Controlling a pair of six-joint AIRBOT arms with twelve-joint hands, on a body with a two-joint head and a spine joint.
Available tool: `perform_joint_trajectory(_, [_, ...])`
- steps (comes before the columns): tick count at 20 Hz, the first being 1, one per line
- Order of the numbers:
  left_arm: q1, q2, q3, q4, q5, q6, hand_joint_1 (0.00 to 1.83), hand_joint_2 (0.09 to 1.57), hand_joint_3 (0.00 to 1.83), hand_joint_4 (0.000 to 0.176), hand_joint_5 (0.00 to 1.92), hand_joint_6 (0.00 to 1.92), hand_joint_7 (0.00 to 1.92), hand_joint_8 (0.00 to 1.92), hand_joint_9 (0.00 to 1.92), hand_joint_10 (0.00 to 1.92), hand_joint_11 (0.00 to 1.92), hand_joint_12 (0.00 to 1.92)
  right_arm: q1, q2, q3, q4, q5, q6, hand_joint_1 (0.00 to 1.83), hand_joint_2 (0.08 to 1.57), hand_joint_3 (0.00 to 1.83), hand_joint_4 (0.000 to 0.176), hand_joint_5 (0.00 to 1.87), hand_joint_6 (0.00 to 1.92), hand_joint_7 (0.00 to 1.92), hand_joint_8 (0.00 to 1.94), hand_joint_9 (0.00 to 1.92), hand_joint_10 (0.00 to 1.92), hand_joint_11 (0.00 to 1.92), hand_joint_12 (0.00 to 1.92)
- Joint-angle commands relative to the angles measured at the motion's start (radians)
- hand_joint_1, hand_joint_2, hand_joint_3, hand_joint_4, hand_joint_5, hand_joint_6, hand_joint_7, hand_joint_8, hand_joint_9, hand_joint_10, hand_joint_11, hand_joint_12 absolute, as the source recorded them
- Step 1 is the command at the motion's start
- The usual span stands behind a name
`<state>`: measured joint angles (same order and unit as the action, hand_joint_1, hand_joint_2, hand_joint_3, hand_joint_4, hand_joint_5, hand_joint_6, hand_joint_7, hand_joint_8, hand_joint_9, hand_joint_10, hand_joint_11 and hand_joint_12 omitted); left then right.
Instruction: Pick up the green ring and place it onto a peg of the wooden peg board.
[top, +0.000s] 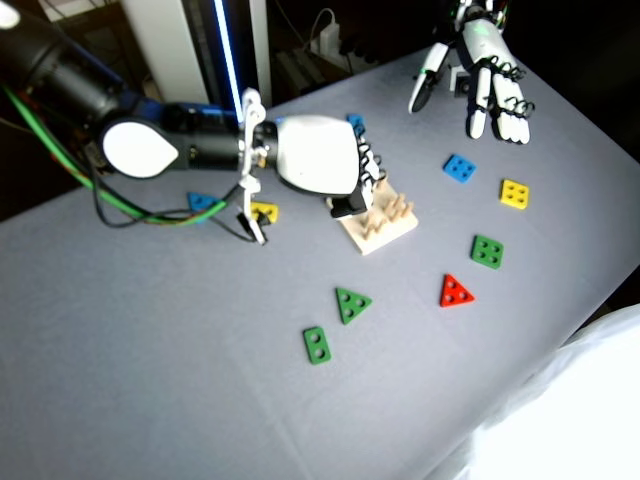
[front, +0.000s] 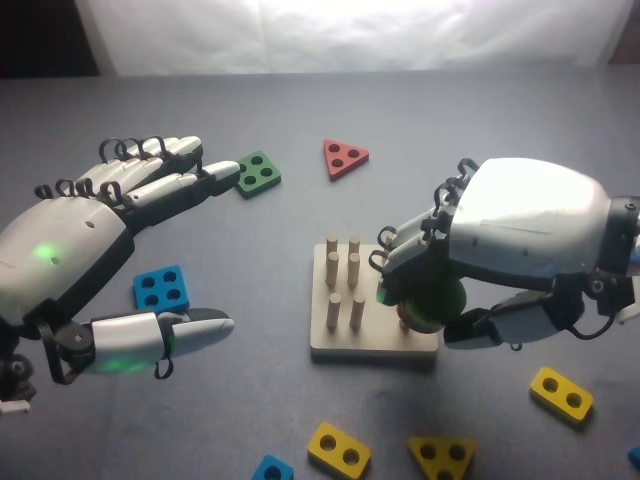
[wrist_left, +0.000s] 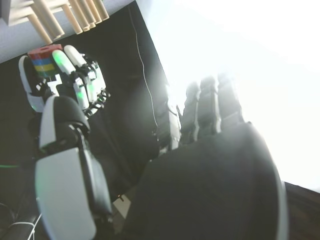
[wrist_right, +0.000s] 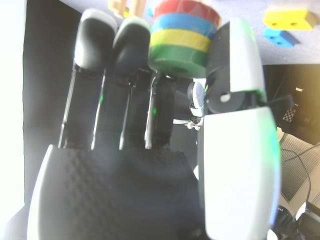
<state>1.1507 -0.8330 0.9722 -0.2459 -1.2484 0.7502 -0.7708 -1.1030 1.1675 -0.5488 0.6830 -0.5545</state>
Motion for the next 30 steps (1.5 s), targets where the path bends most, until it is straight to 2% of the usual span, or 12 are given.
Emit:
perform_joint_trajectory(1, [-0.015, -0.002, 0.002, 0.019, -0.121, -0.007, 0.76, 0.96, 0.00, 0.117, 0.31, 0.00, 0.10, 0.00, 0.06, 0.01, 0.04, 0.03, 0.007, -0.007, 0.002, 0.026, 0.103, 0.001, 1.37, 1.09, 0.00, 0.000, 1.05, 0.64, 0.94, 1.14, 1.05, 1.17, 0.97, 1.35])
perform_joint_trajectory(2, [-0.015, -0.003, 0.002, 0.019, -0.121, -0.008, 0.74, 0.96, 0.00, 0.120, 0.31, 0.00, 0.10, 0.00, 0.06, 0.01, 0.05, 0.04, 0.007, -0.011, 0.004, 0.026, 0.103, 0.001, 1.38, 1.13, 0.00, 0.000, 0.95, 0.82, 0.86, 1.18, 0.96, 1.29, 0.93, 1.35])
perform_joint_trajectory(7, [-0.015, -0.002, 0.004, 0.019, -0.120, -0.010, 0.75, 0.96, 0.00, 0.113, 0.31, 0.00, 0.10, 0.00, 0.06, 0.01, 0.05, 0.07, 0.008, -0.028, 0.013, 0.026, 0.101, 0.002, 1.35, 1.13, 0.00, 0.000, 0.96, 0.84, 0.86, 1.16, 0.97, 1.25, 0.94, 1.32])
perform_joint_trajectory(8, [-0.015, -0.003, 0.004, 0.019, -0.120, -0.010, 0.75, 0.96, 0.00, 0.117, 0.31, 0.00, 0.10, 0.00, 0.08, 0.00, 0.01, 0.20, 0.008, -0.033, 0.017, 0.026, 0.101, 0.005, 1.37, 1.12, 0.00, 0.000, 0.94, 0.87, 0.85, 1.13, 0.97, 1.27, 0.94, 1.32])
perform_joint_trajectory(10, [-0.015, -0.003, 0.004, 0.020, -0.120, -0.010, 0.76, 0.95, 0.00, 0.116, 0.31, 0.00, 0.11, 0.00, 0.08, 0.00, 0.00, 0.32, 0.008, -0.040, 0.020, 0.026, 0.101, 0.008, 1.37, 1.15, 0.00, 0.000, 0.92, 0.84, 0.79, 1.30, 0.92, 1.33, 0.92, 1.38])
perform_joint_trajectory(13, [-0.015, -0.003, 0.005, 0.020, -0.119, -0.010, 0.72, 0.95, 0.00, 0.102, 0.33, 0.00, 0.14, 0.00, 0.10, 0.00, 0.00, 0.47, 0.008, -0.047, 0.020, 0.022, 0.101, 0.008, 1.28, 1.10, 0.00, 0.000, 1.12, 0.58, 0.95, 1.27, 1.04, 1.24, 1.02, 1.46])
perform_joint_trajectory(15, [-0.015, -0.003, 0.005, 0.020, -0.119, -0.011, 0.72, 0.95, 0.00, 0.094, 0.34, 0.00, 0.14, 0.00, 0.10, 0.00, 0.00, 0.48, 0.008, -0.048, 0.021, 0.016, 0.096, 0.013, 1.27, 1.10, 0.00, 0.000, 1.09, 0.65, 0.97, 1.22, 1.04, 1.22, 1.00, 1.45])
perform_joint_trajectory(18, [-0.015, -0.003, 0.005, 0.020, -0.120, -0.012, 0.72, 0.96, 0.00, 0.097, 0.33, 0.00, 0.12, 0.00, 0.09, 0.00, 0.00, 0.46, 0.008, -0.048, 0.024, 0.007, 0.091, 0.028, 1.26, 1.09, 0.00, 0.000, 1.09, 0.69, 1.00, 1.13, 1.06, 1.13, 1.01, 1.39])
perform_joint_trajectory(22, [-0.015, -0.003, 0.003, 0.020, -0.122, -0.013, 0.68, 0.97, 0.00, 0.094, 0.33, 0.00, 0.12, 0.00, 0.09, 0.00, 0.00, 0.42, 0.000, -0.047, 0.027, -0.011, 0.089, 0.064, 1.26, 1.09, 0.00, 0.000, 1.10, 0.68, 0.98, 1.17, 1.04, 1.11, 0.98, 1.39])
perform_joint_trajectory(23, [-0.015, -0.003, 0.003, 0.020, -0.122, -0.013, 0.67, 0.98, 0.00, 0.103, 0.32, 0.00, 0.11, 0.00, 0.07, 0.00, 0.00, 0.36, -0.002, -0.047, 0.028, -0.011, 0.088, 0.065, 1.25, 1.10, 0.00, 0.000, 1.07, 0.72, 0.96, 1.20, 1.04, 1.11, 0.99, 1.39])
perform_joint_trajectory(28, [-0.016, -0.003, 0.003, 0.020, -0.123, -0.016, 0.71, 0.96, 0.00, 0.096, 0.34, 0.00, 0.13, 0.00, 0.09, 0.01, 0.00, 0.39, 0.001, -0.049, 0.038, -0.010, 0.081, 0.065, 1.25, 1.11, 0.00, 0.000, 1.05, 0.73, 0.94, 1.24, 0.99, 1.12, 0.90, 1.41])
perform_joint_trajectory(30, [-0.016, -0.003, 0.003, 0.020, -0.124, -0.016, 0.71, 0.96, 0.00, 0.098, 0.34, 0.00, 0.13, 0.00, 0.10, 0.00, 0.00, 0.46, 0.006, -0.053, 0.044, -0.010, 0.073, 0.065, 1.25, 1.10, 0.00, 0.000, 1.05, 0.77, 0.98, 1.14, 1.01, 1.11, 0.94, 1.42])
